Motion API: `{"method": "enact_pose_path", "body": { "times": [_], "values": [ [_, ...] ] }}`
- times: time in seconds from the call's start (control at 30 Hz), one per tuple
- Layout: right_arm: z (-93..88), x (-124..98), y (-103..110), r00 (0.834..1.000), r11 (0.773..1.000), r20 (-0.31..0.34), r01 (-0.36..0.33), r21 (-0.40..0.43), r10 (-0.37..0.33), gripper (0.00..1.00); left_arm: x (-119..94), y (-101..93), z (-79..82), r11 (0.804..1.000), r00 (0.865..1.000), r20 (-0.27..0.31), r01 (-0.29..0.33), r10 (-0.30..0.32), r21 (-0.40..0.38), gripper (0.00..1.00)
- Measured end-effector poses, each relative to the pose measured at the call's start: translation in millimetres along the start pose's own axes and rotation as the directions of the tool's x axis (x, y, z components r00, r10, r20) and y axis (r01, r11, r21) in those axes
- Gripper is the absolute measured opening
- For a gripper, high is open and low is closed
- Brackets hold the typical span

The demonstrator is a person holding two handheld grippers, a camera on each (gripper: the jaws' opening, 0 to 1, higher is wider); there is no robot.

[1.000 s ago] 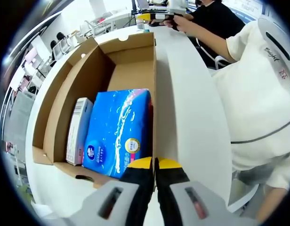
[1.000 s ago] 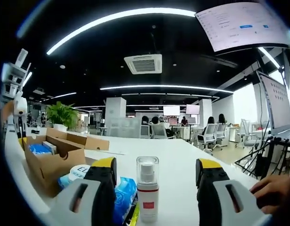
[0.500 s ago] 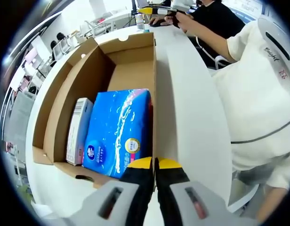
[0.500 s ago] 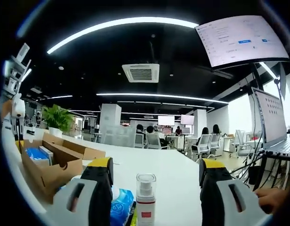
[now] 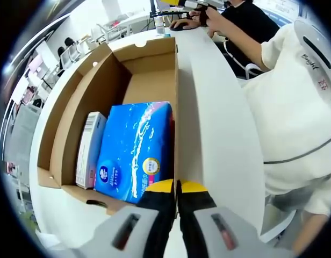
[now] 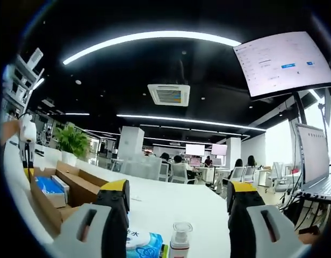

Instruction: Operate the shoe box by opening the lid, removing the specified soft item, and placing it in the target area until the item is outside and the box remains undamaged.

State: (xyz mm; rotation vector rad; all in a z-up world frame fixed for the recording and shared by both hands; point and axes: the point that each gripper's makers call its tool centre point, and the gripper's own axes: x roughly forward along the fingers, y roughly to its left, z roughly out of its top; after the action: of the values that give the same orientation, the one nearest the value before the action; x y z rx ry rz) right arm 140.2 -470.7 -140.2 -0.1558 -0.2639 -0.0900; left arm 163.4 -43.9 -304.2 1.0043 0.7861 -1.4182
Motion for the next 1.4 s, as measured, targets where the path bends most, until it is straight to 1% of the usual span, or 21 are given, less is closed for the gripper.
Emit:
{"method": "enact_pose_path", "body": {
  "times": [0.13,0.23,0.27,0.3,0.33,0.37,0.4,0.43,0.47,0.6,0.7,0.77,0.9,1.13,1.27,1.4],
  "values": [
    [10.5,-0.1,12.0,1.0,0.999,0.01,-0.028,-0.046,0.029,0.75,-0.1,0.2,-0.1,1.0,1.0,-0.001,0.001,-0.001,0.0,0.01],
    [15.9,-0.1,19.0,0.999,0.998,0.014,-0.047,-0.045,0.047,0.73,-0.2,1.1,-0.3,1.0,1.0,-0.001,0.0,0.0,0.0,0.01],
    [17.5,0.7,20.9,0.999,0.998,0.008,-0.048,-0.047,0.049,0.7,-0.2,1.3,-0.3,1.0,1.0,-0.001,0.0,0.0,0.0,0.01],
    [14.7,1.1,19.9,0.999,0.998,-0.019,-0.036,-0.054,0.035,0.66,-0.2,1.4,-0.3,1.0,1.0,-0.001,0.0,0.0,0.0,0.01],
    [10.6,1.1,19.0,0.998,0.998,-0.056,-0.021,-0.062,0.017,0.65,-0.1,1.5,-0.3,1.0,1.0,-0.001,0.0,0.0,0.0,0.01],
    [14.1,2.1,22.4,0.999,0.998,-0.035,-0.033,-0.059,0.031,0.65,-0.1,1.5,-0.3,1.0,1.0,-0.001,0.0,0.0,0.001,0.01],
    [20.4,4.1,31.7,0.997,0.997,0.005,-0.073,-0.027,0.073,0.66,-0.1,1.6,-0.3,1.0,1.0,-0.001,-0.001,0.001,0.001,0.01],
    [20.4,4.1,33.7,0.997,0.997,0.004,-0.08,-0.016,0.08,0.66,-0.1,1.6,-0.3,1.0,1.0,-0.001,-0.001,0.001,0.001,0.01],
    [19.7,4.2,38.7,0.996,0.996,-0.012,-0.092,-0.022,0.091,0.66,-0.1,1.7,-0.3,1.0,1.0,0.0,-0.001,0.001,0.001,0.01],
    [19.6,8.1,49.9,0.993,0.992,-0.025,-0.117,-0.056,0.115,0.66,0.0,1.7,-0.2,1.0,1.0,0.001,0.0,0.0,-0.001,0.01],
    [16.1,10.7,53.3,0.991,0.992,-0.051,-0.125,-0.023,0.124,0.64,0.1,1.5,-0.2,1.0,1.0,0.002,-0.001,0.001,0.0,0.01],
    [15.3,10.9,56.0,0.99,0.991,-0.055,-0.133,-0.009,0.133,0.63,0.1,1.5,-0.1,1.0,1.0,0.003,-0.002,0.002,0.001,0.01],
    [16.6,11.7,68.1,0.983,0.985,-0.059,-0.175,-0.012,0.174,0.61,0.0,1.5,0.1,1.0,1.0,0.005,-0.001,0.001,0.001,0.01],
    [19.6,14.3,84.2,0.974,0.976,-0.053,-0.22,0.002,0.22,0.6,0.0,1.6,-0.1,1.0,1.0,0.005,-0.001,0.001,0.002,0.01],
    [17.6,16.3,96.0,0.965,0.968,-0.065,-0.252,0.008,0.252,0.59,0.0,1.5,-0.1,1.0,1.0,0.005,-0.001,0.001,0.002,0.01],
    [18.5,18.4,108.3,0.955,0.957,-0.074,-0.289,-0.005,0.288,0.59,-0.1,1.6,-0.1,1.0,1.0,0.006,-0.001,0.001,0.002,0.01]
  ]
}}
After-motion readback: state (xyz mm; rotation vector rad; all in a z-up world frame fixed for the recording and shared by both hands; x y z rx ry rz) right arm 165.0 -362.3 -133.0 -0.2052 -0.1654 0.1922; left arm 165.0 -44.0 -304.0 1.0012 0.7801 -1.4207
